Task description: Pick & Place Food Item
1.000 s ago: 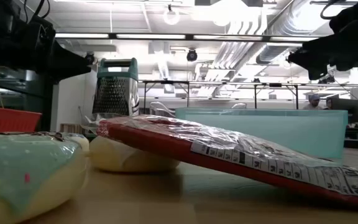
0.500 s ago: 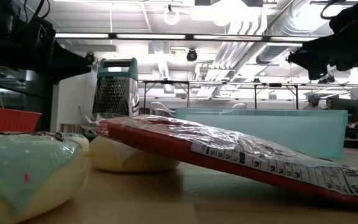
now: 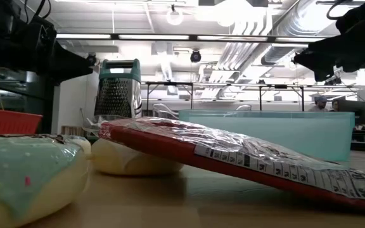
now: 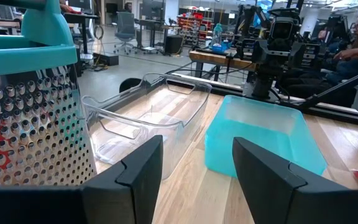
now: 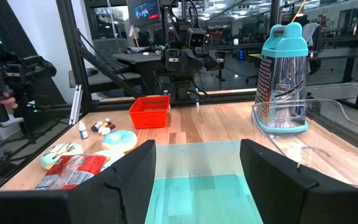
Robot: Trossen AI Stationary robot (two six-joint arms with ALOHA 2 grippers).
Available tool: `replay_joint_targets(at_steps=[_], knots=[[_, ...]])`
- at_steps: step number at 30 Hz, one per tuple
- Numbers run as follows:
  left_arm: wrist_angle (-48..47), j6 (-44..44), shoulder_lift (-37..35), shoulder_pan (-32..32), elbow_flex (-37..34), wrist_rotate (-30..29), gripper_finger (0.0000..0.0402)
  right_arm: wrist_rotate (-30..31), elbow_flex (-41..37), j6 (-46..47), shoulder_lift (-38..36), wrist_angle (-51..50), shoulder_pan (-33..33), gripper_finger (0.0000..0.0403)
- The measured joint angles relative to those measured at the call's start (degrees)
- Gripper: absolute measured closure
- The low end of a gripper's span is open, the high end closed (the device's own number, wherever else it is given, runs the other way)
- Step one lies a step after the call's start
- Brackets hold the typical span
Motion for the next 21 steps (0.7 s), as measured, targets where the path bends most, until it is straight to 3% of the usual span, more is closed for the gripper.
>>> replay_joint_targets(at_steps=[13,21], knots=[[-0.02,-0.06,0.01,-0.49,0.00,-0.08,0.0214,0.00,0.00,0.00,0.02,0.00,-0.01,0.0180],[-1.19,-1.35,0.15,-1.82,1.62,2.88,0.0214,0.00,0.00,0.00,0.02,0.00,-0.01,0.0180]])
